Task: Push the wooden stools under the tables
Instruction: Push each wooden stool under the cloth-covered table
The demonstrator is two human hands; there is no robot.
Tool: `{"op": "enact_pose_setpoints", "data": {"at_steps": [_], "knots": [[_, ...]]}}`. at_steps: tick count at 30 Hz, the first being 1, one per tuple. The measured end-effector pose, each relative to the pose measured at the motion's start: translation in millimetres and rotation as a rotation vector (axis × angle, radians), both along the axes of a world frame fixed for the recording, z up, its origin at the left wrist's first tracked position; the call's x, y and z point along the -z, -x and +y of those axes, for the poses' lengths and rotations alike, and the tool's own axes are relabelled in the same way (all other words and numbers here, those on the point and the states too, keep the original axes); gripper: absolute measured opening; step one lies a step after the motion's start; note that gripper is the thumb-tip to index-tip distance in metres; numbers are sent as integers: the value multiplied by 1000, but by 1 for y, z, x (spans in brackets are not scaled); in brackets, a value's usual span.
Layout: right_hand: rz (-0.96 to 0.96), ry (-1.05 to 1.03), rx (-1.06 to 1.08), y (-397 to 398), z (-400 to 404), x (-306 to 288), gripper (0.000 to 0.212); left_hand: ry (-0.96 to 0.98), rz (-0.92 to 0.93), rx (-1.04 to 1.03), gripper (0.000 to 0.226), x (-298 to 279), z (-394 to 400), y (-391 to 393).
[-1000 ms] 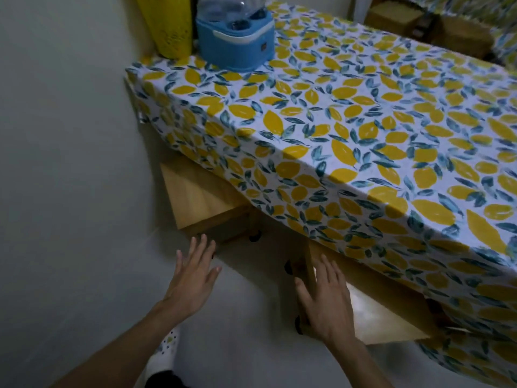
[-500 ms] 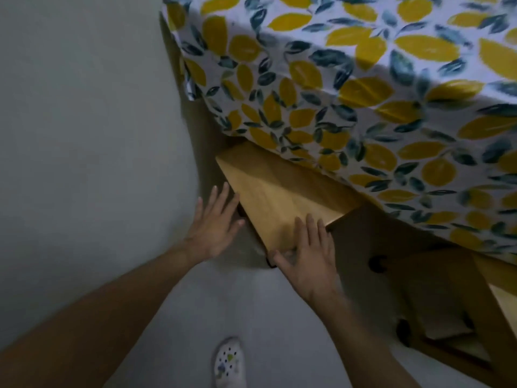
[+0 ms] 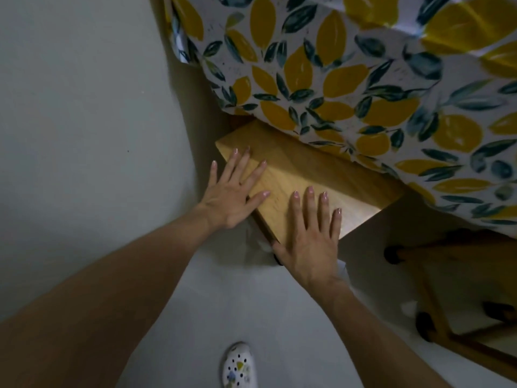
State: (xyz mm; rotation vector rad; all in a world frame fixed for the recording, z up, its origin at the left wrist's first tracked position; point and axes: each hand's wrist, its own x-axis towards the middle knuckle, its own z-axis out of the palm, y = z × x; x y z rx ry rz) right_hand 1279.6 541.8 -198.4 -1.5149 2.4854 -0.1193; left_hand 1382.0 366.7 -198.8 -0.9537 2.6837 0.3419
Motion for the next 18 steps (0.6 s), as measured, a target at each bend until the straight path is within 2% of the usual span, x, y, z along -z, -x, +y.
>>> {"op": "enact_pose_setpoints", "data": {"at_steps": [5,10,14,16,18], "knots": [[-21,-29,-78,6,11,-2,101,16,65,-66,66,2,16,-6],[-55,-102,-250,27,46,-9,109,75,122,-176,69,-4,69,-23],[-81,-145,-400,59,80,-15,114,136,77,-208,63,-10,118,-30],[-79,-162,-401,62,95,-18,112,149,50,-190,65,-10,131,-30],[-75,-154,-289,50,103,-16,107,145,66,-162,69,-5,132,-31]]}}
